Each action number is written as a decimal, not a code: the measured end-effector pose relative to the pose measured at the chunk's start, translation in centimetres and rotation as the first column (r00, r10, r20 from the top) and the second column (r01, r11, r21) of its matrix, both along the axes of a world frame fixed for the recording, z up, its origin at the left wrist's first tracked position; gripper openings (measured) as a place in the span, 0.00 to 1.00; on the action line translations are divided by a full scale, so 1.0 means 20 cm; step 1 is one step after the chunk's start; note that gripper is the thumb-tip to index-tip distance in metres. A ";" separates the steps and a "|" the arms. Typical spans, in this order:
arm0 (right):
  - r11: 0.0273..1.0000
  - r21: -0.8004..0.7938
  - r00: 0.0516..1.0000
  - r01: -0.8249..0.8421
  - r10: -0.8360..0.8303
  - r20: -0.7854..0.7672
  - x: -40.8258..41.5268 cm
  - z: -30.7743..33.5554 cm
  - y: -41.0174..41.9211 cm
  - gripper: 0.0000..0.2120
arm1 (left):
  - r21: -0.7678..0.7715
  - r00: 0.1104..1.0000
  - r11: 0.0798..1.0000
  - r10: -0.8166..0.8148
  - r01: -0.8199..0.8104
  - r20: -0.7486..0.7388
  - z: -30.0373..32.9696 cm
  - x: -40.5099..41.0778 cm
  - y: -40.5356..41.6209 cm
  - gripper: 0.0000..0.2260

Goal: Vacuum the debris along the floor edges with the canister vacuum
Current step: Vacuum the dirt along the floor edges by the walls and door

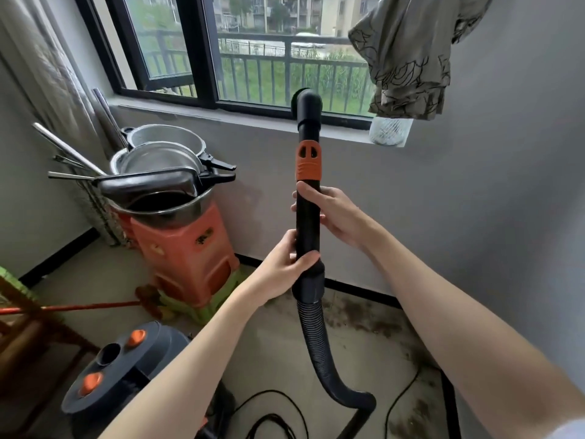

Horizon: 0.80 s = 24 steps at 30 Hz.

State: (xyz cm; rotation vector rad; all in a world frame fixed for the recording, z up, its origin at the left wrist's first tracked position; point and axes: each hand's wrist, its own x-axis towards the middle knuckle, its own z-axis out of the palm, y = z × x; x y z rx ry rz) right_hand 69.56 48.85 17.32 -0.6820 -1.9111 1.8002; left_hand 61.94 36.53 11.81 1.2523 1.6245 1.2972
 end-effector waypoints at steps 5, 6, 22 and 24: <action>0.994 0.093 0.997 0.051 -0.046 -0.057 -0.03 0.03 0.01 0.10 | -0.018 1.000 1.000 -0.021 0.020 -0.023 0.04 -0.08 0.08 0.12; 0.989 0.134 0.997 0.064 -0.058 -0.047 -0.02 0.03 0.01 0.10 | -0.028 0.999 0.999 -0.032 0.031 -0.024 0.04 -0.09 0.11 0.12; 0.931 0.365 0.959 -0.019 -0.086 0.270 0.38 -0.45 0.58 0.09 | -0.052 0.921 0.953 0.303 -0.300 0.245 -0.03 0.14 0.79 0.19; 0.925 0.374 0.946 -0.069 -0.059 0.320 0.42 -0.46 0.65 0.10 | -0.085 0.899 0.934 0.356 -0.346 0.256 -0.06 0.20 0.89 0.19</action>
